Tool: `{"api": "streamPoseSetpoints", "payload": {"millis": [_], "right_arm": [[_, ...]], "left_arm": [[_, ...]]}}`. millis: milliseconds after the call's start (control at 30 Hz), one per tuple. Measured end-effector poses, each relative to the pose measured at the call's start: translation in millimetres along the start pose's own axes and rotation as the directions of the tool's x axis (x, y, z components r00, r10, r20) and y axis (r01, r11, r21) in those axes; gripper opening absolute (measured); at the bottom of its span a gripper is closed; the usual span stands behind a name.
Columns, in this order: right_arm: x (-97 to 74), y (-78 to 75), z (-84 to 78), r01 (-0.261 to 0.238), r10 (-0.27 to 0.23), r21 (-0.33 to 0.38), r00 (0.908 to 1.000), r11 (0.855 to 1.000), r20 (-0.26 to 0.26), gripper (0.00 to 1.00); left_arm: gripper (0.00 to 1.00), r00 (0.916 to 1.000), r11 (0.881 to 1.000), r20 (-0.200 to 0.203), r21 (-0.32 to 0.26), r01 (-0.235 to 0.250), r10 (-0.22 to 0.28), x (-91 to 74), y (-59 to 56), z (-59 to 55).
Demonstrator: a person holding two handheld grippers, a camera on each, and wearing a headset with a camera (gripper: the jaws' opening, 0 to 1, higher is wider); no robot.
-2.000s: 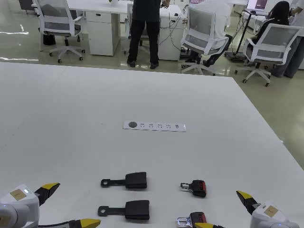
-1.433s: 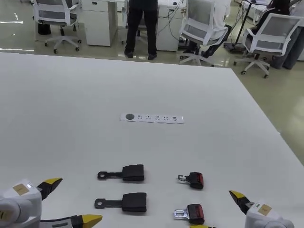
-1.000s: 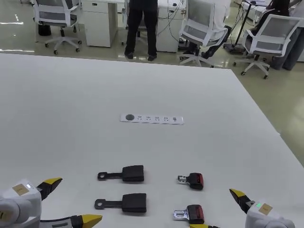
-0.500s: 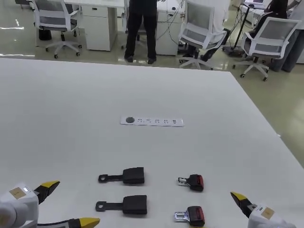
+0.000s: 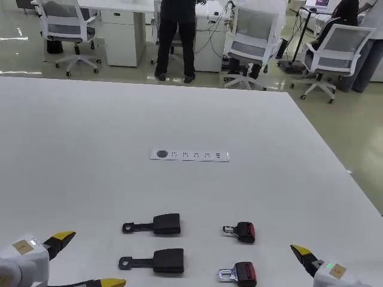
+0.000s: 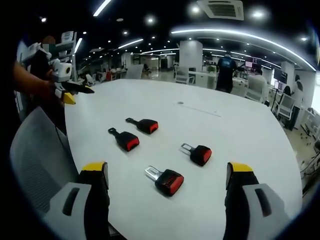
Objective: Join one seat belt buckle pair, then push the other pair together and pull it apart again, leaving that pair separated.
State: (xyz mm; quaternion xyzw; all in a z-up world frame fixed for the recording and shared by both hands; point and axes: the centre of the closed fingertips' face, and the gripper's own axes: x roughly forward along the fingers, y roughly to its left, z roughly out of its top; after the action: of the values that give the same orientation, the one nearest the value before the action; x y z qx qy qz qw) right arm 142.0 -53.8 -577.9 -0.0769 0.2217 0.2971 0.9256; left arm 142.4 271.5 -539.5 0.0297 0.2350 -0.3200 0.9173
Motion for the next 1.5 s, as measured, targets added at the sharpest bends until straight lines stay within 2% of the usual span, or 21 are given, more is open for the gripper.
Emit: {"api": "streamPoseSetpoints", "payload": {"millis": [133, 500, 867, 1000, 1067, 1200, 1267, 1333, 1400, 1500], "right_arm": [[0.9, 2.3, 0.1, -0.006, 0.006, -0.001, 1.0000, 1.000, -0.003, 0.98], [-2.5, 3.5, -4.0, -0.006, 0.006, 0.003, 0.9999, 1.000, -0.015, 0.98], [2.2, 3.0, -8.1, -0.018, 0.018, 0.006, 0.9995, 1.000, -0.027, 0.98], [5.5, 1.5, -11.4, -0.035, 0.034, -0.006, 0.9985, 0.999, -0.043, 0.97], [6.7, 1.2, -12.7, -0.044, 0.044, -0.016, 0.9978, 0.999, -0.051, 0.97], [10.6, 1.6, -15.8, -0.072, 0.070, -0.032, 0.9955, 0.997, -0.064, 0.97], [12.6, 4.6, -20.8, -0.098, 0.094, -0.047, 0.9917, 0.994, -0.087, 0.96], [14.2, 10.3, -24.1, -0.134, 0.126, -0.063, 0.9859, 0.989, -0.109, 0.96], [16.2, 10.6, -25.4, -0.150, 0.141, -0.069, 0.9833, 0.986, -0.115, 0.96], [20.7, 7.8, -31.3, -0.174, 0.163, -0.077, 0.9775, 0.982, -0.135, 0.95]], "left_arm": [[0.97, 1.0000, 1.000, 0.000, -0.001, 0.001, -0.001, 1.3, 2.7, -1.0], [0.97, 1.0000, 1.000, -0.005, -0.005, 0.004, -0.004, 4.8, -1.1, -3.6], [0.97, 0.9998, 1.000, -0.014, -0.003, 0.017, -0.017, 15.4, -4.1, -6.6], [0.97, 0.9992, 1.000, -0.031, 0.014, 0.027, -0.027, 19.6, -6.4, -8.3], [0.97, 0.9990, 0.999, -0.032, 0.009, 0.031, -0.031, 20.8, -4.3, -9.6], [0.96, 0.9989, 0.999, -0.027, 0.023, 0.040, -0.039, 27.2, -7.3, -8.9], [0.96, 0.9979, 0.999, -0.044, 0.014, 0.049, -0.048, 30.7, -7.4, -12.4], [0.95, 0.9971, 0.998, -0.049, 0.028, 0.060, -0.059, 34.9, -11.4, -12.2], [0.94, 0.9952, 0.997, -0.068, 0.037, 0.073, -0.070, 37.4, -13.4, -15.2], [0.93, 0.9936, 0.995, -0.079, 0.054, 0.085, -0.081, 40.5, -16.9, -13.3]]}}
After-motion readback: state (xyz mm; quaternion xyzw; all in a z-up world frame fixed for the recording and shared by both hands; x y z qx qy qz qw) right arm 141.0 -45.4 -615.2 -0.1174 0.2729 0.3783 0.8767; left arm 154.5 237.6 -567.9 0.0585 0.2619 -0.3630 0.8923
